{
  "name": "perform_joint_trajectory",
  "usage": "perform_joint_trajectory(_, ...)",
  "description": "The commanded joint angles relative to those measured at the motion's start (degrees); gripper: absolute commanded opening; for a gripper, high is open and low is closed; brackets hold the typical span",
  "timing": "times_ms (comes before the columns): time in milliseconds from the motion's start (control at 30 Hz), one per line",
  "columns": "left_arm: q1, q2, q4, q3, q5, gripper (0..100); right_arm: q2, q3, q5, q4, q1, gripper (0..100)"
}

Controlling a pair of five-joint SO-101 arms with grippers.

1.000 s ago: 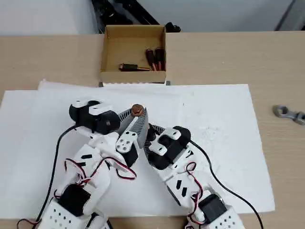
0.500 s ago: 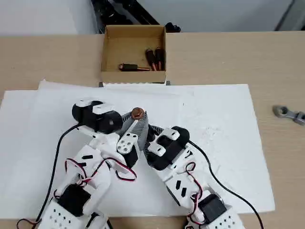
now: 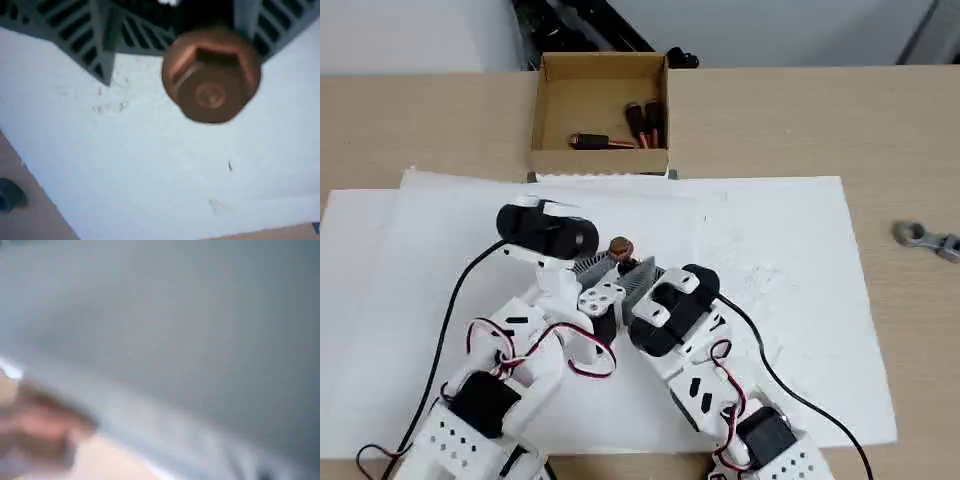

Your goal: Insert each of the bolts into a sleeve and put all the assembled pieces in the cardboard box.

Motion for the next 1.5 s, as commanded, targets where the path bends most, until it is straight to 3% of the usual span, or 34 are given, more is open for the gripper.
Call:
perform_joint_trajectory(0, 0.1, 0.2, 3.3, -5.3, 0.6, 19, -1.1, -3.5, 0.6, 0.0, 0.7, 0.3)
perform_joint_trajectory(267, 0.1, -4.3, 14.8, -11.6, 0.2, 25, -1.1, -3.4, 0.7, 0.0, 0.8, 0.3)
perform_joint_trajectory(467, 0.1, -4.7, 15.8, -12.4, -0.9, 26, -1.0, -3.4, 0.7, 0.0, 0.8, 0.3)
perform_joint_trajectory(533, -0.1, -4.8, 15.7, -12.6, -1.8, 23, -1.0, -3.4, 0.5, 0.0, 1.0, 0.3)
perform_joint_trajectory(733, -4.6, -4.5, 10.9, -12.4, -7.0, 1, -0.2, -5.1, 0.4, 0.0, 4.7, 0.3)
perform_joint_trajectory(900, -16.8, -4.6, 10.1, -11.6, -9.1, 1, 2.7, -11.3, 0.4, 0.1, 6.9, 0.3)
perform_joint_trajectory(1033, -28.7, -4.6, 12.1, -11.6, -10.0, 1, 16.3, -20.6, 0.4, 2.0, 8.7, 0.3)
perform_joint_trajectory(1200, -38.5, -4.9, 16.2, -8.9, -11.4, 1, 41.0, -37.8, 0.4, 0.3, 10.0, 0.3)
perform_joint_trajectory(1467, -40.9, -4.9, 14.9, -0.9, -16.6, 1, 79.0, -76.2, 0.4, 7.3, 10.0, 0.3)
